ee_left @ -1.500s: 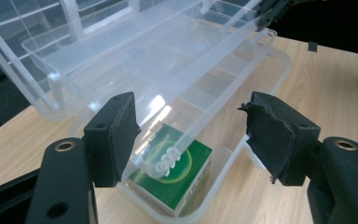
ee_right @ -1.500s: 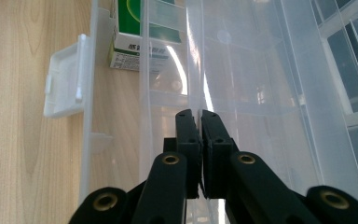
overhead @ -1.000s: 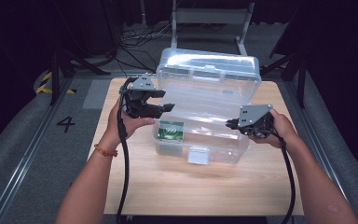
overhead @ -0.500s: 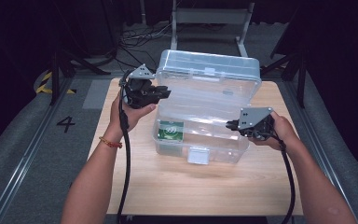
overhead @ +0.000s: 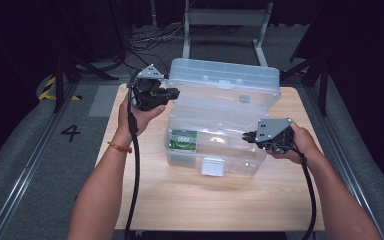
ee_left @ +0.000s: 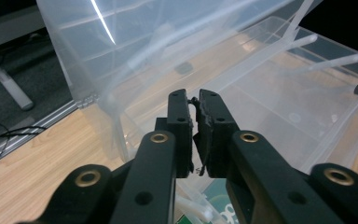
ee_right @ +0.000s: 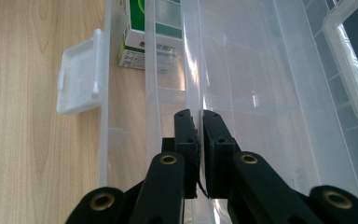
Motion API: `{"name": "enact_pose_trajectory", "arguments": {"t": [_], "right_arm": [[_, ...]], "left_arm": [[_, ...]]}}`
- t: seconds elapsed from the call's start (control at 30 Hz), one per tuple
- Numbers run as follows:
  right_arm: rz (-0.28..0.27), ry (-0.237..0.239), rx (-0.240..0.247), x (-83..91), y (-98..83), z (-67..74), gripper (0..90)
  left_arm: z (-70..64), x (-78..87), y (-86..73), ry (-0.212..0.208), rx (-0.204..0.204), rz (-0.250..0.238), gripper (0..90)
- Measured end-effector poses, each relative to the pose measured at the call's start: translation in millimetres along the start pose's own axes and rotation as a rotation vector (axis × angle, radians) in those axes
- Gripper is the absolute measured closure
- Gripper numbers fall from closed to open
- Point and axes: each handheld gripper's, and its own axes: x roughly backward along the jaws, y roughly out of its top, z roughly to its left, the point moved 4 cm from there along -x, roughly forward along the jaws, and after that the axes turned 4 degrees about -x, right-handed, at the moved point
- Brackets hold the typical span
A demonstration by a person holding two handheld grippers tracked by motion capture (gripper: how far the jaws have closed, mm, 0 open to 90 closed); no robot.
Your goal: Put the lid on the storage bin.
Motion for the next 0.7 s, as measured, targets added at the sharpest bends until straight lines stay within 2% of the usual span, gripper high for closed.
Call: {"name": "enact_pose_trajectory", "arguments": {"t": [0.33, 0.53, 0.7], "right_arm": [[-0.009, -0.007, -0.004, -0.6, -3.0, 5.3, 86.3], [-0.013, -0.021, -0.011, -0.8, -4.3, 8.4, 85.3], [-0.017, -0.035, -0.024, -1.0, -6.2, 11.9, 83.5]], "left_arm": [[-0.8, 2.3, -4.0, -0.009, -0.006, -0.001, 89.3], [-5.6, 4.1, -6.1, -0.007, -0.039, 0.016, 89.5], [-10.2, 5.6, -11.2, -0.012, -0.046, 0.021, 89.7]]}}
